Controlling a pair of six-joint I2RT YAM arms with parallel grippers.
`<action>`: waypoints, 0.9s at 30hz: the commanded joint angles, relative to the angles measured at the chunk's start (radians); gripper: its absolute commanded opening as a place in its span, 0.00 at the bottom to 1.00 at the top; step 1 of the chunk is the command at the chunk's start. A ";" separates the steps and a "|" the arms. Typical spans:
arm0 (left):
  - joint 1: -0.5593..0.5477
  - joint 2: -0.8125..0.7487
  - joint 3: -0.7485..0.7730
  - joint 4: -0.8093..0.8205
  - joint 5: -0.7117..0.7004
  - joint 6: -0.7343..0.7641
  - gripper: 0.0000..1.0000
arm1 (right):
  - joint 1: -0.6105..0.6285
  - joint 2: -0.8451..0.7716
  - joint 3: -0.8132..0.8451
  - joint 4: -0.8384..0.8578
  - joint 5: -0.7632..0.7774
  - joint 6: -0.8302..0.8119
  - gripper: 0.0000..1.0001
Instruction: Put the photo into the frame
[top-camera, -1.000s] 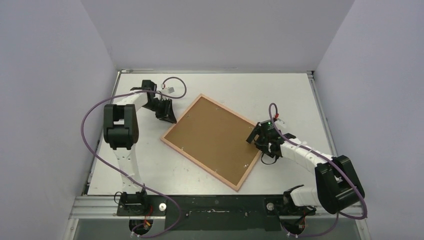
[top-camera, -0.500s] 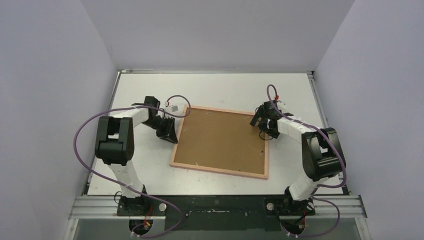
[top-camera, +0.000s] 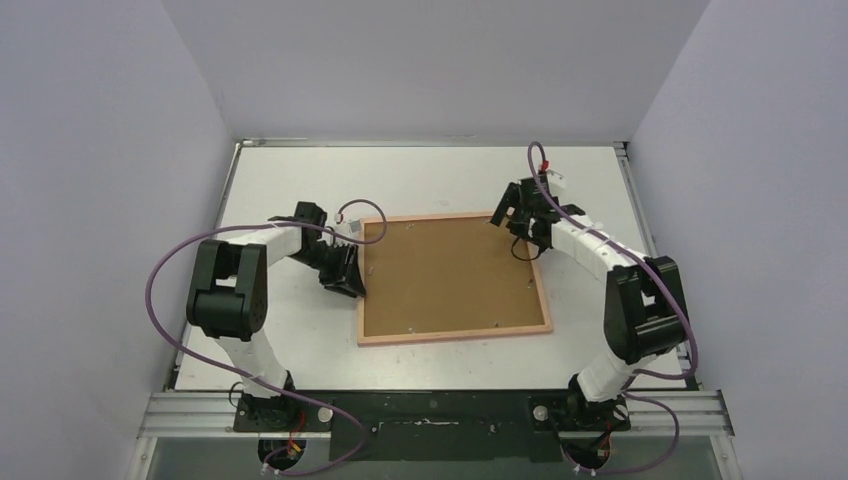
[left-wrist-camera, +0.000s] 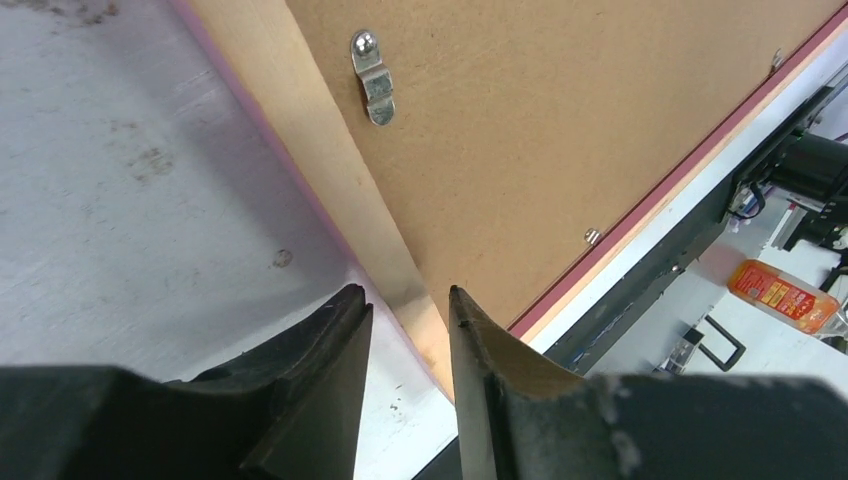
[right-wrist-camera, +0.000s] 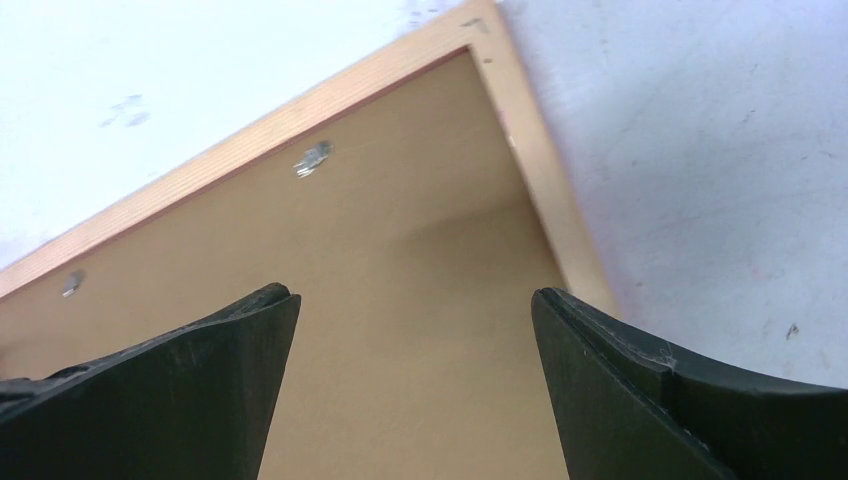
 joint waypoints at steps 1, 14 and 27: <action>0.035 -0.077 0.041 0.040 0.043 -0.026 0.33 | 0.064 -0.141 0.035 -0.014 0.071 0.008 0.90; 0.058 0.016 -0.001 0.189 0.094 -0.182 0.13 | 0.419 -0.034 0.029 0.256 -0.129 0.171 0.90; 0.134 0.018 -0.008 0.197 0.117 -0.199 0.03 | 0.588 0.197 0.122 0.479 -0.223 0.271 0.93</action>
